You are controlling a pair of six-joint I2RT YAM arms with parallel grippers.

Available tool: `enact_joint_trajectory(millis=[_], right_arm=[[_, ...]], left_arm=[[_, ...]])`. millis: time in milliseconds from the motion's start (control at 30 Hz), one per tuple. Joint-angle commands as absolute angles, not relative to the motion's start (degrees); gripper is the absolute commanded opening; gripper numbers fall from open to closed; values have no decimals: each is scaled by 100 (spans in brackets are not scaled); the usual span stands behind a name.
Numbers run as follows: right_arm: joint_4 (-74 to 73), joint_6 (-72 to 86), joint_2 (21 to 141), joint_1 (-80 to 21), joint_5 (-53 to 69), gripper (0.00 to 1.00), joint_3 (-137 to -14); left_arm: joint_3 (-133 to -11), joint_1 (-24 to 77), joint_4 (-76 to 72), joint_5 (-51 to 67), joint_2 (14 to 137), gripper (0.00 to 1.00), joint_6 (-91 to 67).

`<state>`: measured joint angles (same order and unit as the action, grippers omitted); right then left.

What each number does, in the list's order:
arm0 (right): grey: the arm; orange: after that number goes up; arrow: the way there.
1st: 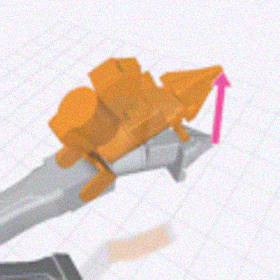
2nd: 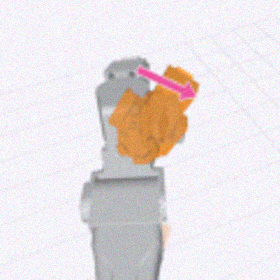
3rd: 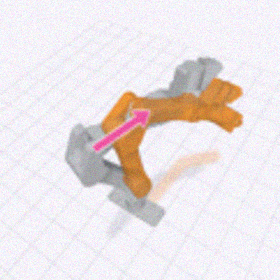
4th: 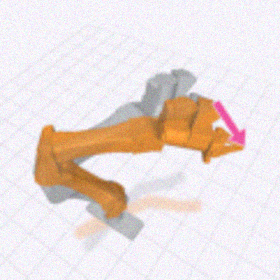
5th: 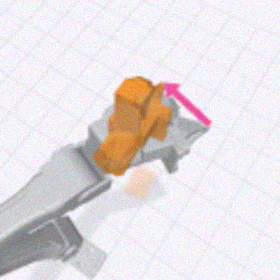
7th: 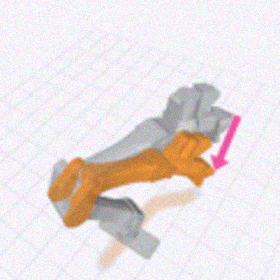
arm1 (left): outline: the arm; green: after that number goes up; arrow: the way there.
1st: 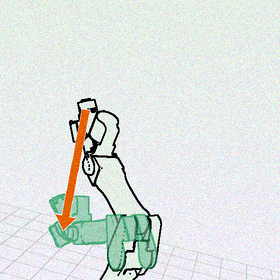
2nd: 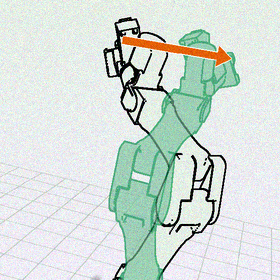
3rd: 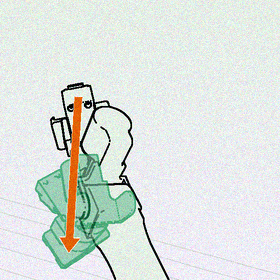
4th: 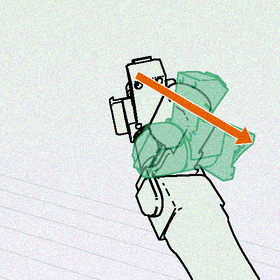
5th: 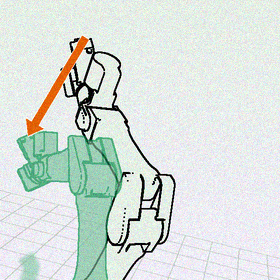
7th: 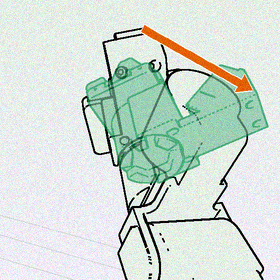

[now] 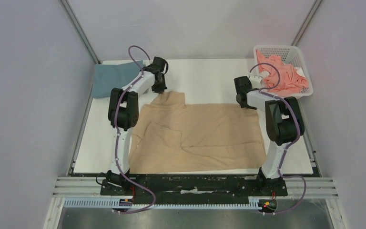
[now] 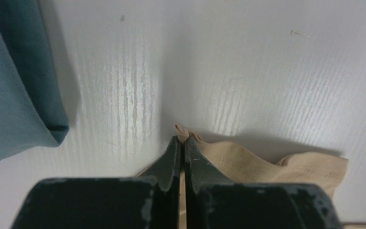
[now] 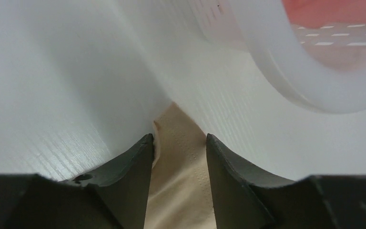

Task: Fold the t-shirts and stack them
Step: Grab the side of the flattened tshirt furthest away from the robot with both arms

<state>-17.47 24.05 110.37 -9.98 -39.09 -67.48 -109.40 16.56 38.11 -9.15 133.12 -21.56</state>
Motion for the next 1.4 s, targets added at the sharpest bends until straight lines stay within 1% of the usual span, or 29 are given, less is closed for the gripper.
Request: enact_joint_trajectory(millis=[0, 67, 100, 200, 267, 300, 333, 567, 767, 933, 1067, 1167, 1367], right_arm=[[-1654, 2520, 10960, -969, -4058, 42, -6703], [-1646, 2569, 11070, -968, -4026, 33, -6842], [-1646, 2587, 11128, -968, -3998, 27, -6893], [-1631, 2722, 11197, -970, -3932, 14, -6913], [-1459, 2740, 11170, -967, -3860, 10, -6813], [-1357, 2735, 11151, -967, -3822, 7, -6768], [-1266, 2738, 11109, -969, -3799, 1, -6732], [-161, 2448, 10890, -976, -3470, 0, -6595], [190, 2162, 10937, -975, -3348, 0, -6855], [404, 2187, 10842, -973, -3176, 0, -6640], [382, 2139, 10571, -984, -2932, 0, -6413], [481, 2112, 10251, -1025, -2825, 0, -6044], [343, 2039, 9588, -1257, -2817, 0, -5416]], left_arm=[[-10819, 1564, 3802, -1064, 12986, 2, -2268], [-10811, 1556, 3764, -1058, 12968, 2, -2259], [-10811, 1556, 3762, -1055, 12973, 2, -2252], [-10815, 1534, 3753, -1058, 12973, 2, -2251], [-10811, 1512, 3732, -1055, 12973, 2, -2259], [-10826, 1497, 3703, -1038, 12973, 2, -2251], [-10856, 1473, 3691, -1029, 12992, 2, -2240], [-11365, 1310, 3570, -574, 13200, 2, -2168], [-12122, 1301, 3560, -267, 13575, 2, -2014], [-12438, 1301, 3710, -206, 13699, 2, -1950], [-12132, 1300, 3630, 324, 13492, 2, -1907], [-11615, 1334, 3410, 709, 13185, 2, -1890], [-10339, 1531, 2991, 818, 12300, 2, -1916]])
